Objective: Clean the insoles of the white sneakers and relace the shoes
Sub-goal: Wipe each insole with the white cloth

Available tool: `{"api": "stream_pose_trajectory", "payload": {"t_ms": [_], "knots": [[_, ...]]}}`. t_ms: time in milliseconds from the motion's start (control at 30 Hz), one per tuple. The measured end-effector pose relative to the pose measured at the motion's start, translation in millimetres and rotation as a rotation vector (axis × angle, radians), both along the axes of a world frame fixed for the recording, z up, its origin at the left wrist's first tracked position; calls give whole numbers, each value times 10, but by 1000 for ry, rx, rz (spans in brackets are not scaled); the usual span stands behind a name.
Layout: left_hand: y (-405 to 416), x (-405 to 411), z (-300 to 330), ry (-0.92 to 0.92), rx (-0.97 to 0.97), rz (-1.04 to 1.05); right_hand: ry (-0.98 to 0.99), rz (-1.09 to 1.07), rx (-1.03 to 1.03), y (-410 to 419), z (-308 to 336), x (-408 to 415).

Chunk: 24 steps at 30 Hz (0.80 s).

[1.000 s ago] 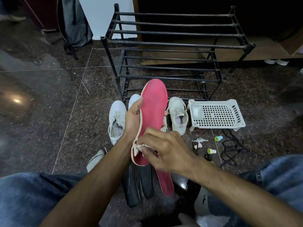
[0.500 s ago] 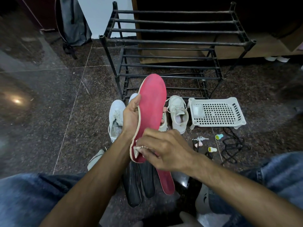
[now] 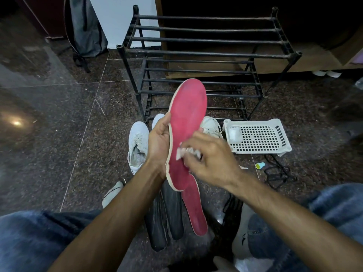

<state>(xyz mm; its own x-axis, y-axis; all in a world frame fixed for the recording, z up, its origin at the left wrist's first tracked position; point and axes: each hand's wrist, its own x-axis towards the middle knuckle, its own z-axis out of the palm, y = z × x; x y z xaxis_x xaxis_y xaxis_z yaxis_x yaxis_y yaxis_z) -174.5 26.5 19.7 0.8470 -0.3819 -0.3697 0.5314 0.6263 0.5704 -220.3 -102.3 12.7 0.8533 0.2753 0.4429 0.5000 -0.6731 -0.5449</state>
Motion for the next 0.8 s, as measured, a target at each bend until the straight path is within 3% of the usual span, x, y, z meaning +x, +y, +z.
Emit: {"api": "stream_pose_trajectory", "payload": {"t_ms": [167, 267, 367, 500, 700, 800], "knots": [[129, 46, 18, 14, 40, -25, -5, 240, 42, 113, -48, -116], [126, 82, -22, 86, -43, 29, -65, 151, 12, 76, -58, -43], [17, 17, -66, 151, -65, 68, 8, -13, 86, 62, -85, -6], [-143, -132, -136, 194, -43, -49, 146, -160, 85, 12, -80, 71], [-103, -118, -91, 175, 2, -65, 243, 92, 62, -5, 42, 35], [-103, -156, -115, 183, -50, -62, 153, 32, -101, -48, 86, 56]]}}
